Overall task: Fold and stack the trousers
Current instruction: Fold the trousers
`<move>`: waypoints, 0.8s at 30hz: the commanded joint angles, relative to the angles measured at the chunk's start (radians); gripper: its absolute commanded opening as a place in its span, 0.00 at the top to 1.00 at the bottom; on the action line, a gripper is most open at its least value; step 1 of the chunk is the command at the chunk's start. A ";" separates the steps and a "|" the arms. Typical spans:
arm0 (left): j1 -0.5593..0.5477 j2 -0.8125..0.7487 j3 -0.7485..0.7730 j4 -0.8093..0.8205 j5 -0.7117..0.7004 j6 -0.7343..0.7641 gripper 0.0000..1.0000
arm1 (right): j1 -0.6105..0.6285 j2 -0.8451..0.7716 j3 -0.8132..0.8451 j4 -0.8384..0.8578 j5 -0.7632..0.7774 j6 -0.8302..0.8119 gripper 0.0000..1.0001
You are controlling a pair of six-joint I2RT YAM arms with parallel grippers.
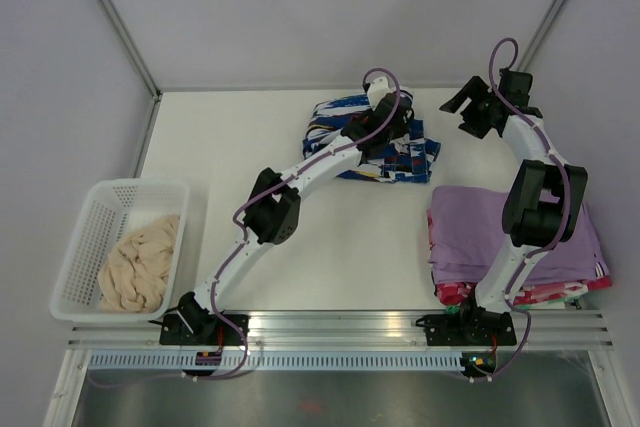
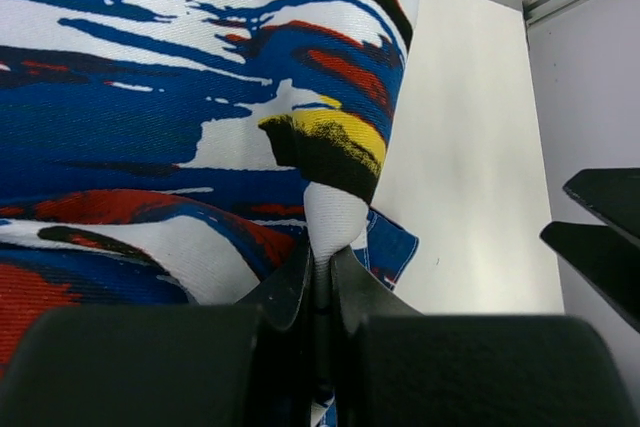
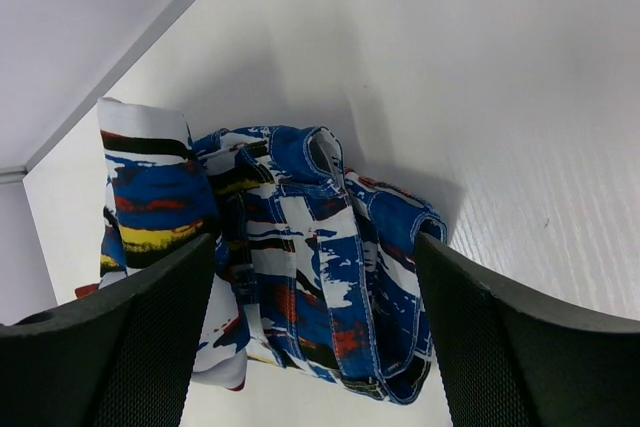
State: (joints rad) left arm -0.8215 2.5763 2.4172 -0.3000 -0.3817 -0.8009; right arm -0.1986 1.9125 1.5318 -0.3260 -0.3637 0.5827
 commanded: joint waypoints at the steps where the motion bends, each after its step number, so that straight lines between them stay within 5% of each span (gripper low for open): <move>1: -0.039 -0.022 0.053 0.082 0.043 -0.086 0.94 | 0.001 -0.007 -0.012 0.042 -0.023 0.019 0.13; 14: -0.074 -0.048 0.022 0.042 0.087 -0.116 0.96 | 0.004 -0.033 -0.058 0.067 -0.032 0.019 0.13; 18: -0.085 -0.042 0.023 0.059 0.106 -0.104 0.89 | 0.004 -0.033 -0.052 0.065 -0.038 0.022 0.12; 20: -0.087 -0.057 0.022 0.042 0.106 -0.097 0.69 | 0.004 -0.035 -0.048 0.061 -0.038 0.017 0.12; 21: -0.085 -0.067 0.019 0.039 0.103 -0.072 0.45 | 0.004 -0.038 -0.048 0.059 -0.038 0.014 0.12; 24: -0.082 -0.119 0.002 0.039 0.076 -0.014 0.01 | 0.004 -0.044 -0.047 0.058 -0.041 0.005 0.12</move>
State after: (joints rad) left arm -0.8909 2.5702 2.4161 -0.3038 -0.3088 -0.8593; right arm -0.1982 1.9121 1.4738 -0.2970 -0.3882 0.5911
